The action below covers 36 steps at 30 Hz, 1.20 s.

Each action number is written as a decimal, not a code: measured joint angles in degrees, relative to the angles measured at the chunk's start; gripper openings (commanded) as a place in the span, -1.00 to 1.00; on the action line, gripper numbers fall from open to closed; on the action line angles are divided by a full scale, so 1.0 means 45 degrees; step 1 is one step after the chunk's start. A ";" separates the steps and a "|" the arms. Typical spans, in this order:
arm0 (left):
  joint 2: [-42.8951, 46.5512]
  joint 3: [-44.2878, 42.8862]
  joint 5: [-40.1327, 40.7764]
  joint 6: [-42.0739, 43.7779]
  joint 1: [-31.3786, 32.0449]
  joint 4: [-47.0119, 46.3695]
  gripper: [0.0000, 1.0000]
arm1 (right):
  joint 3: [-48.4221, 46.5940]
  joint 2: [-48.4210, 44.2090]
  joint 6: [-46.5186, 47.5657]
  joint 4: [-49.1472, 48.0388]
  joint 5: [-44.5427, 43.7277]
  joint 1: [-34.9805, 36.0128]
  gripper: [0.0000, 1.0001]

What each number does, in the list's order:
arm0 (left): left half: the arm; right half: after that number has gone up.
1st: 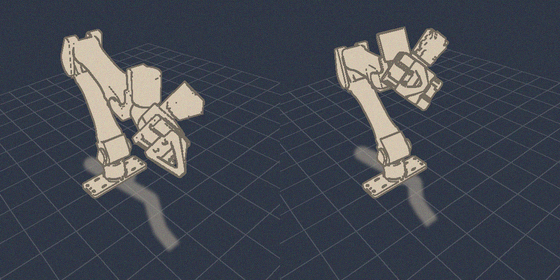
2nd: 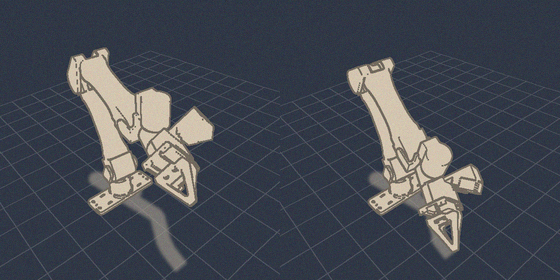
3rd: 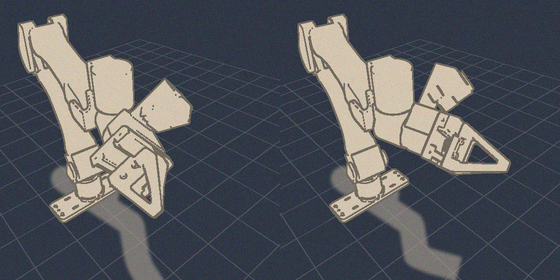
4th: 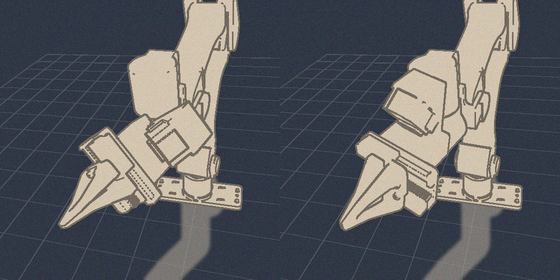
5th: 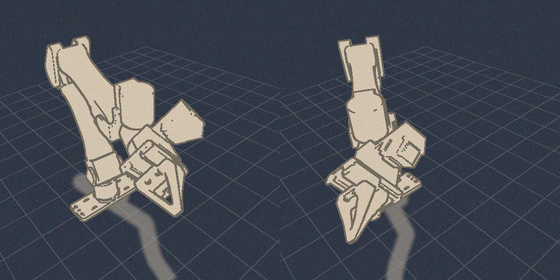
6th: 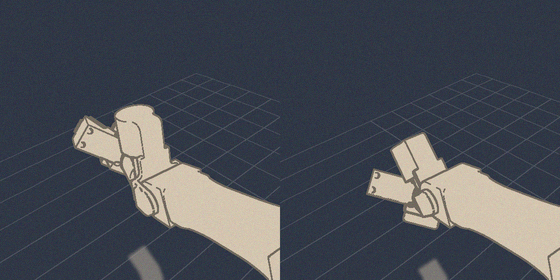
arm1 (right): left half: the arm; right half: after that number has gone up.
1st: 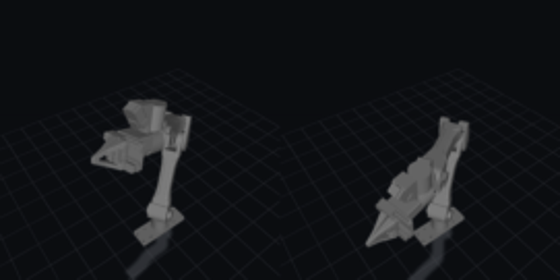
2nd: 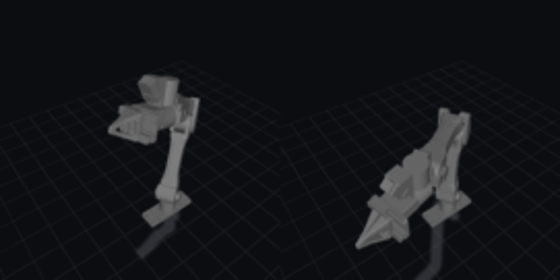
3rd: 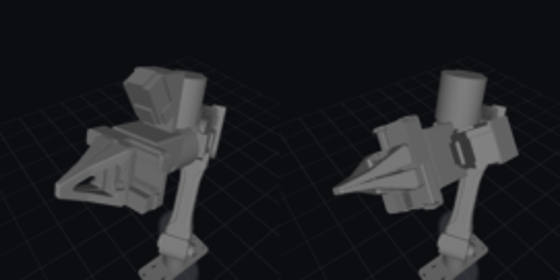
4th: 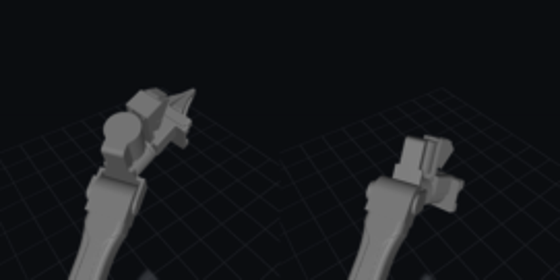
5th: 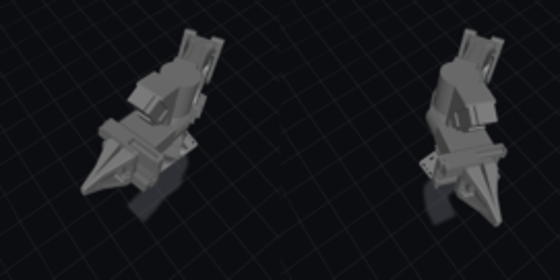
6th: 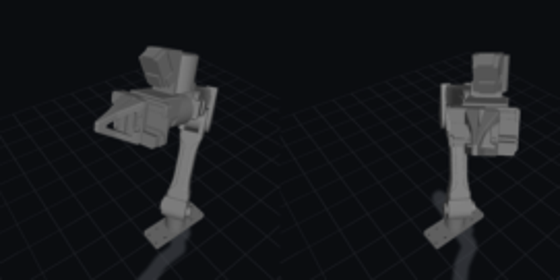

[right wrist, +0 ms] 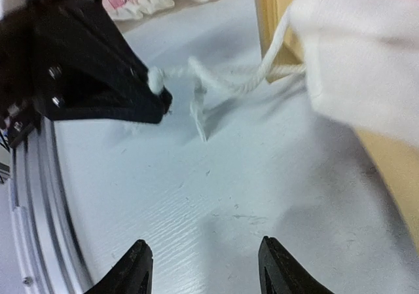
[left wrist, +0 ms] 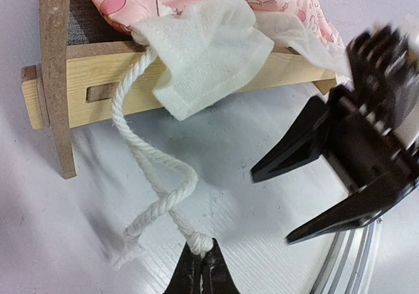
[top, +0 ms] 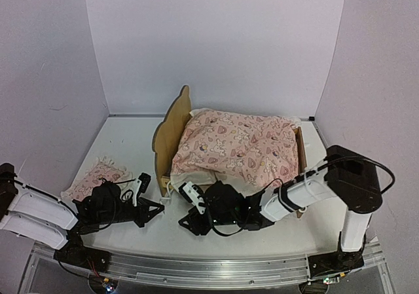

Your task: Set up the pet bed

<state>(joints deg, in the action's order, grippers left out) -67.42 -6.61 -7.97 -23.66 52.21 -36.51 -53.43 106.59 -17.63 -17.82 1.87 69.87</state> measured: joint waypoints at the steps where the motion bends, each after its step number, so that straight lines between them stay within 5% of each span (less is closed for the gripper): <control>1: 0.0039 0.0000 0.0034 -0.0068 0.0000 0.0000 -1.00 | 0.0117 0.0593 0.0121 -0.0699 -0.0034 0.0058 0.15; 11: 0.0316 0.0000 0.0233 -0.0189 -0.0005 -0.0005 -1.00 | -0.0311 0.3939 0.0719 -0.6324 -0.0534 0.0296 0.19; 23: 0.0306 0.0000 0.0248 -0.0185 -0.0005 -0.0005 -1.00 | -0.2254 0.6562 0.0398 -0.9340 -0.1603 0.0345 -0.12; 28: 0.0238 -0.0044 0.0243 -0.0180 -0.0005 -0.0005 -1.00 | -0.3220 0.7393 0.0447 -0.9942 -0.1797 0.0345 -0.42; 31: 0.0243 -0.0058 0.0272 -0.0185 -0.0005 -0.0010 -1.00 | -0.3400 0.7538 0.0350 -1.0035 -0.1763 0.0345 -0.97; 36: 0.0355 -0.0058 0.0389 -0.0180 -0.0005 0.0005 -1.00 | -0.2438 0.6999 0.0257 -1.0006 -0.1666 0.0345 -1.00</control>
<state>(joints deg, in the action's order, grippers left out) -65.82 -6.87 -6.22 -24.47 52.18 -36.49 -64.40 138.08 -16.47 -62.85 -5.63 71.42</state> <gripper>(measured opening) 0.020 0.013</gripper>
